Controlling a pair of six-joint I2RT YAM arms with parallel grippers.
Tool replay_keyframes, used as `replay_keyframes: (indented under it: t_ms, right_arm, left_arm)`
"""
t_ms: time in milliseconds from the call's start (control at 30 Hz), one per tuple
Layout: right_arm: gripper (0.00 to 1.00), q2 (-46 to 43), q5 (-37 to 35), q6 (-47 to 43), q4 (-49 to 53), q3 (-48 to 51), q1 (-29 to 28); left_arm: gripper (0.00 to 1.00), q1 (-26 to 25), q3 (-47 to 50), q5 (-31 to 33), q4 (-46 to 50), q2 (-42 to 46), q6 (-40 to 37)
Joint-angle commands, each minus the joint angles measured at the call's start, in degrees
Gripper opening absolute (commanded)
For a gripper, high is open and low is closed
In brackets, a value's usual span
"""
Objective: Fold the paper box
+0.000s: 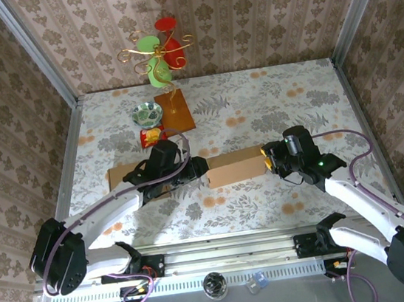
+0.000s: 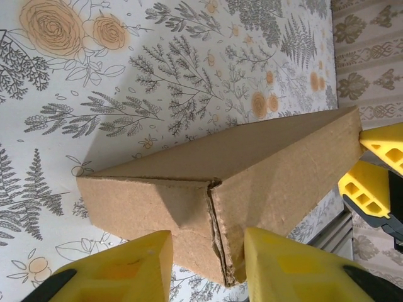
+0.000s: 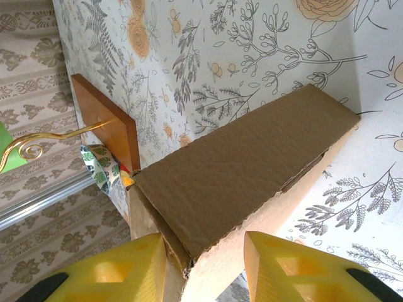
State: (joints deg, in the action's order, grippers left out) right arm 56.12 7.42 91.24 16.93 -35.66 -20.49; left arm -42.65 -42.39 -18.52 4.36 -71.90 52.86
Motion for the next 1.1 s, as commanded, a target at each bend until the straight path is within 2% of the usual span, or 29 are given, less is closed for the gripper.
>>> replay_keyframes:
  t_ms: [0, 267, 367, 533, 633, 733, 900, 1067]
  right_arm:
    - [0.38, 1.93, -0.63, -0.20, 10.05, 0.51, 0.25]
    - [0.38, 2.18, 0.82, 0.46, 11.05, 0.57, 0.45]
    - [0.50, 1.00, 0.91, -2.16, 10.91, -2.29, 0.53]
    - [0.77, -1.01, 2.74, -4.71, 15.83, -9.37, 2.97]
    - [0.84, -0.04, 9.78, -4.10, 16.90, -10.64, 6.83]
    - [0.86, 1.93, 18.29, -1.38, 14.21, -8.56, 10.70]
    - [0.86, 7.65, 25.88, -0.63, 7.57, -6.45, 13.52]
    - [0.86, 13.15, 28.70, -1.38, 2.66, -7.21, 14.54]
  left_arm:
    - [0.31, 0.29, 3.39, 0.34, 2.41, -1.65, -1.36]
    - [0.21, 0.20, 3.76, 0.71, 1.57, -3.52, -3.87]
    - [0.21, -0.35, 3.22, 2.05, 1.83, -2.95, -5.29]
    - [0.21, -1.40, 1.97, 4.31, 3.34, -1.68, -7.87]
    - [0.21, -2.12, 1.39, 5.37, 3.72, -1.19, -9.21]
    - [0.21, -2.70, 0.76, 6.27, 4.14, -1.14, -10.32]
    - [0.21, -3.67, -0.30, 7.52, 4.71, -1.23, -12.07]
    - [0.21, -5.78, -1.58, 9.22, 5.19, -1.06, -15.82]
